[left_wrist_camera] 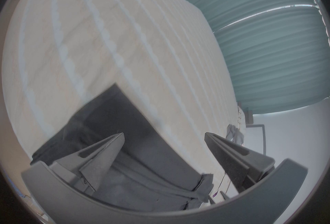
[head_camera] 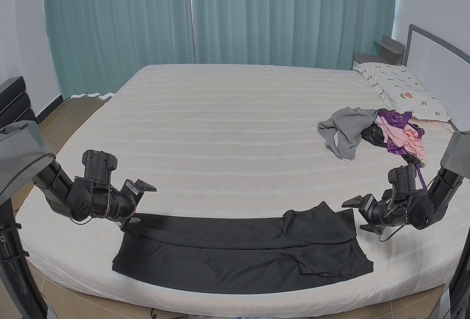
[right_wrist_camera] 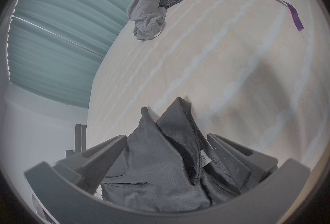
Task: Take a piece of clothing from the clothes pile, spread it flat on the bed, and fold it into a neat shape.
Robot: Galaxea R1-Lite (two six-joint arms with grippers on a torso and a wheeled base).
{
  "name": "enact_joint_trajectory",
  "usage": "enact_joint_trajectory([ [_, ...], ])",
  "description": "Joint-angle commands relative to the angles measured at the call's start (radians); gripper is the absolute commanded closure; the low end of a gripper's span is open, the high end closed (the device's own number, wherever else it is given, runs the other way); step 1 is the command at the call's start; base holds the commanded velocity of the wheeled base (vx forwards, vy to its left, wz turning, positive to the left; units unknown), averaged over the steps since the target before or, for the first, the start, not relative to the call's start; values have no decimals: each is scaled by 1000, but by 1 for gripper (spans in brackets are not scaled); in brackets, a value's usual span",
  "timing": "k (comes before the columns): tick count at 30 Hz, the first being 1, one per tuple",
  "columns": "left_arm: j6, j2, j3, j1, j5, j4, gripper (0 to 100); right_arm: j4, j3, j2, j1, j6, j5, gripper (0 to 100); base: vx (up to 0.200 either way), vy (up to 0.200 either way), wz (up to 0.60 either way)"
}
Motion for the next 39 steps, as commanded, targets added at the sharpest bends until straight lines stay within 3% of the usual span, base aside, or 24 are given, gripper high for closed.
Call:
enact_joint_trajectory([
  [1,10,-9,68,-35,3,1,0,-26,31,-13,3,1,1,0,0,0,0],
  [4,71,-6,131,-38,16,-2,0,-65,58,-11,1,1,1,0,0,0,0],
  [6,161,14,147,-26,73,-3,0,-108,83,-7,1,-1,1,0,0,0,0],
  [9,180,46,147,-29,147,-29,0,-135,98,-5,1,-1,1,0,0,0,0],
  [12,183,68,157,-32,171,-75,0,-140,101,-5,8,-1,1,0,0,0,0],
  [22,174,5,131,29,154,-147,0,-140,92,-7,11,-2,-1,0,0,0,0],
  [25,174,40,68,65,151,-143,0,-140,86,-4,11,-2,-1,0,0,0,0],
  [33,183,157,-34,68,153,-140,0,-140,84,2,11,-2,1,0,0,0,0],
  [39,232,183,-34,65,154,-140,0,-141,80,12,11,-4,1,0,0,0,0],
])
